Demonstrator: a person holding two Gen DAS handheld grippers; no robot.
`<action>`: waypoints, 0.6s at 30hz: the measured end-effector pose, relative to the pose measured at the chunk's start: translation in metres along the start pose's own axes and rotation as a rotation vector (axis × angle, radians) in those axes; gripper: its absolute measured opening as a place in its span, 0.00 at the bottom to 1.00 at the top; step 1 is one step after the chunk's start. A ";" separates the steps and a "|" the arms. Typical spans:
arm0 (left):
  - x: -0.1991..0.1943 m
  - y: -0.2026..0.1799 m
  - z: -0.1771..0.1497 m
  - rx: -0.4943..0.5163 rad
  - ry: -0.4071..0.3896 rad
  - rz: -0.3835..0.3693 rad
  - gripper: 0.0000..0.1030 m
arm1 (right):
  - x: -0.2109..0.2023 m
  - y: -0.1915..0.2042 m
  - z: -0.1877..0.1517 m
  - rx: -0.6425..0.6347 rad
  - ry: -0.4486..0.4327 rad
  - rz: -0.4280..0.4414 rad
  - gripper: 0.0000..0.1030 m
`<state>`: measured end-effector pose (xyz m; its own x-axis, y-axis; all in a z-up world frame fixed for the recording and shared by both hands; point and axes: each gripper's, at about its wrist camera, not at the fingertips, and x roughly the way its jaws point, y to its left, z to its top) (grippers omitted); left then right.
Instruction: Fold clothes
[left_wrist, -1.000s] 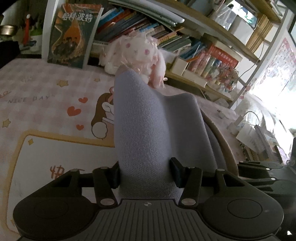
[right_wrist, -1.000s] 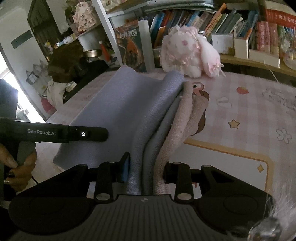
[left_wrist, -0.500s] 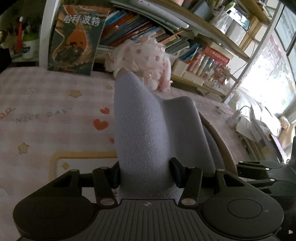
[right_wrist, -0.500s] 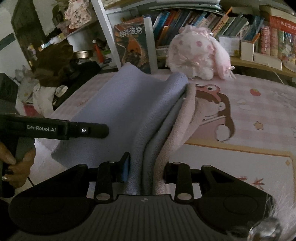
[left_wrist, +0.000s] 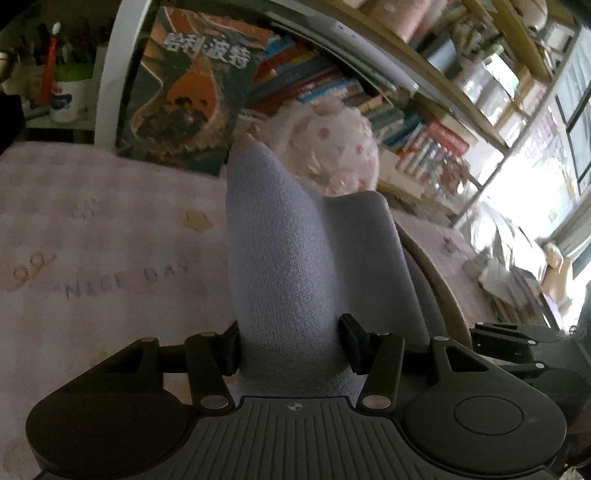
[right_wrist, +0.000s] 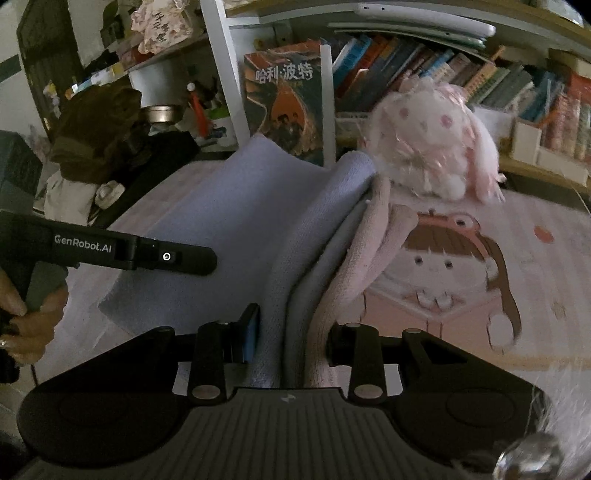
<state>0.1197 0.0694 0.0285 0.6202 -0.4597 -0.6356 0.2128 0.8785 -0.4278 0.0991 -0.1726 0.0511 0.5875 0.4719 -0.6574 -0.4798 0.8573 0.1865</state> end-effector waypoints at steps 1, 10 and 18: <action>0.004 0.004 0.005 -0.004 -0.005 0.002 0.50 | 0.006 -0.001 0.006 -0.005 0.001 0.000 0.30; 0.052 0.044 0.047 -0.077 -0.023 0.030 0.50 | 0.074 -0.025 0.057 -0.063 0.018 -0.010 0.30; 0.087 0.056 0.068 -0.075 -0.044 0.046 0.50 | 0.112 -0.060 0.074 0.019 0.004 0.011 0.30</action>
<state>0.2367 0.0874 -0.0069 0.6607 -0.4118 -0.6276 0.1271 0.8854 -0.4471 0.2419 -0.1559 0.0204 0.5800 0.4804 -0.6579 -0.4736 0.8560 0.2075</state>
